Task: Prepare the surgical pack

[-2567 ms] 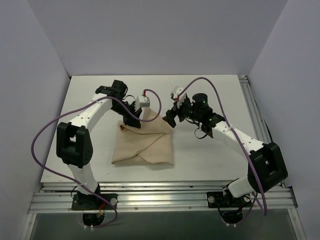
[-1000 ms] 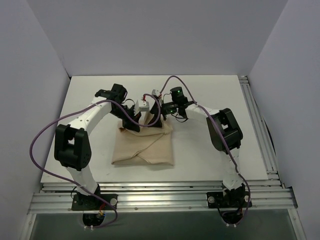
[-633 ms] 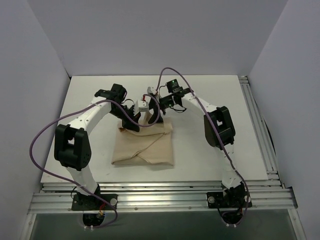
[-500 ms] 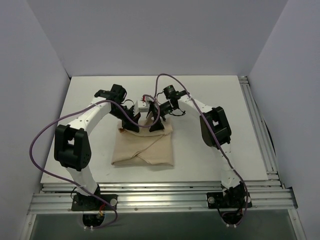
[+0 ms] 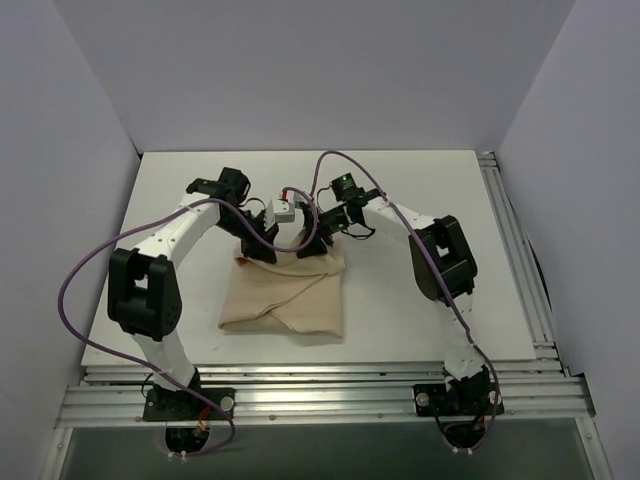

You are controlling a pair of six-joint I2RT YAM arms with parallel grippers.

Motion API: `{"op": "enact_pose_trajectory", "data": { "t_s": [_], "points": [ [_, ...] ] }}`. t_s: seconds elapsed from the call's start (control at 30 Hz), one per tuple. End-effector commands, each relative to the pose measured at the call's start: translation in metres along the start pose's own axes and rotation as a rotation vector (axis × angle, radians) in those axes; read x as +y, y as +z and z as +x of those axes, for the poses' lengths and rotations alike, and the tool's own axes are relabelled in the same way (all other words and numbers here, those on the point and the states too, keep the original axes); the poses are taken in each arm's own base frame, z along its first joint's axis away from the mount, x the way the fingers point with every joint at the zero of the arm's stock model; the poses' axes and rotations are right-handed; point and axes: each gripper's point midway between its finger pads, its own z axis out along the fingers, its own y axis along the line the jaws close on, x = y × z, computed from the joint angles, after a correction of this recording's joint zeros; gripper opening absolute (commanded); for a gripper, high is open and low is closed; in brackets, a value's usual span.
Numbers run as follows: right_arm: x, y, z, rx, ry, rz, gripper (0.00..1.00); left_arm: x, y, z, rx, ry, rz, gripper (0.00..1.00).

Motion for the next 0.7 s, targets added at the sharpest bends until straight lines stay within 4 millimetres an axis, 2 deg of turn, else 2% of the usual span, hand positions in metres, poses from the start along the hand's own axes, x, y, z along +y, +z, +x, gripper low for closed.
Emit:
{"op": "enact_pose_trajectory", "data": {
  "t_s": [0.0, 0.03, 0.07, 0.13, 0.23, 0.27, 0.37, 0.47, 0.5, 0.57, 0.6, 0.67],
  "points": [
    [0.001, -0.019, -0.073, -0.148, -0.057, 0.109, 0.29, 0.004, -0.006, -0.005, -0.015, 0.022, -0.013, 0.08],
    [0.006, -0.022, -0.077, -0.165, -0.046, 0.13, 0.21, 0.006, -0.007, -0.004, -0.011, 0.022, -0.022, 0.08],
    [0.003, -0.025, -0.09, -0.207, -0.091, 0.157, 0.17, 0.008, -0.006, -0.004, -0.013, 0.024, -0.027, 0.08],
    [0.008, -0.033, -0.105, -0.245, -0.061, 0.195, 0.0, 0.01, -0.006, -0.004, -0.012, 0.019, -0.038, 0.1],
    [0.015, -0.039, -0.109, -0.262, -0.053, 0.23, 0.0, 0.012, -0.007, -0.006, -0.017, 0.012, -0.054, 0.16],
    [0.016, -0.038, -0.102, -0.246, -0.035, 0.246, 0.0, 0.013, -0.008, -0.006, -0.02, 0.006, -0.057, 0.17],
    [0.026, -0.039, -0.101, -0.225, -0.037, 0.259, 0.0, 0.011, -0.013, -0.007, -0.035, -0.014, -0.057, 0.24],
    [0.046, -0.022, -0.085, -0.183, -0.01, 0.243, 0.0, 0.006, -0.018, -0.007, -0.058, -0.03, -0.041, 0.25],
    [0.052, -0.017, -0.071, -0.155, 0.014, 0.246, 0.0, 0.006, -0.023, -0.005, -0.064, -0.037, -0.048, 0.25],
    [0.068, -0.012, -0.068, -0.143, 0.019, 0.238, 0.0, 0.003, -0.022, 0.001, -0.066, -0.049, -0.043, 0.25],
    [0.07, -0.012, -0.063, -0.133, 0.028, 0.263, 0.0, 0.002, -0.024, 0.005, -0.065, -0.055, -0.046, 0.25],
    [0.089, -0.006, -0.055, -0.112, 0.029, 0.261, 0.0, -0.001, -0.021, 0.014, -0.052, -0.07, -0.035, 0.25]
  ]
}}
